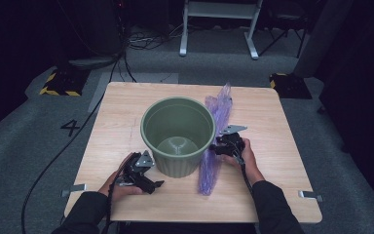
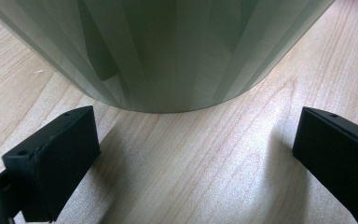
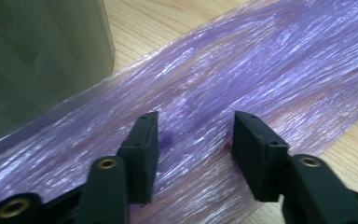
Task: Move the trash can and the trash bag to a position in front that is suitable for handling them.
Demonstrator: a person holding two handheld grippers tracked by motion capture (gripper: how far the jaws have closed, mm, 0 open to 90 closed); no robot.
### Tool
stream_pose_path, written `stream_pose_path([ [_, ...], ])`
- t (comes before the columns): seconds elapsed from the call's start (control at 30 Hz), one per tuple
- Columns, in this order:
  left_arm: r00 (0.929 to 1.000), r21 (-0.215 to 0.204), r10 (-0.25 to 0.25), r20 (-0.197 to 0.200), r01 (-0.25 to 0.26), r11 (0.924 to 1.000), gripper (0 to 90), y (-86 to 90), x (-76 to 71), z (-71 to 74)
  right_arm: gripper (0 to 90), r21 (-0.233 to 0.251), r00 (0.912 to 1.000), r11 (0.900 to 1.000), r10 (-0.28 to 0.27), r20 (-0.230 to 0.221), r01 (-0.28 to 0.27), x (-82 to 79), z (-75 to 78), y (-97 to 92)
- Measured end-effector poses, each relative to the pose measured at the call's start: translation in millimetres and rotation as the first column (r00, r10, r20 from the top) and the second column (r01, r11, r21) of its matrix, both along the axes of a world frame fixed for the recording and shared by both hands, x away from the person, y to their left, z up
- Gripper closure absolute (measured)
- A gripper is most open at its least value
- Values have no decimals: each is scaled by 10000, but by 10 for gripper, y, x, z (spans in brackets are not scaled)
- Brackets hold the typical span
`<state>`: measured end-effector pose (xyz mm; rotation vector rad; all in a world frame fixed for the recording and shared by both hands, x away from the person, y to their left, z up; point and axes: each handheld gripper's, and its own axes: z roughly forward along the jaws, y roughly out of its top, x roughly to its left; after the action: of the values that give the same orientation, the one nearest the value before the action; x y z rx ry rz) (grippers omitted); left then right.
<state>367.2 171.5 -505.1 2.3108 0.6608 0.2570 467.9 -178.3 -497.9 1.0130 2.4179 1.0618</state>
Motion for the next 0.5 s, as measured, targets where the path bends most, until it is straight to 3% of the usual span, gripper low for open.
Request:
stream_pose_path([
  [0.07,10000,1,-2,1,2,10000,1,0,1,0,547,50,10000,10000,-6,12,6,-4,-3,1],
  [0.2,10000,3,-12,-1,12,10000,0,-3,3,0,687,58,9998,9998,203,83,-204,-23,-1,-5],
  [0.23,10000,10,-6,-6,6,10000,0,-5,3,1,687,58,9998,9998,203,83,-204,-23,-1,-5],
  [0.27,10000,-9,7,-13,-7,10000,0,-10,4,0,767,-99,9994,9996,252,245,-250,-43,2,-6],
  [0.33,10000,-4,-13,-21,13,10000,0,-17,6,-1,825,-237,9991,9994,244,346,-235,-61,3,-12],
  [0.5,10000,27,-79,-15,79,10000,0,-36,14,1,891,-272,9994,9996,80,350,-71,-103,5,-112],
])
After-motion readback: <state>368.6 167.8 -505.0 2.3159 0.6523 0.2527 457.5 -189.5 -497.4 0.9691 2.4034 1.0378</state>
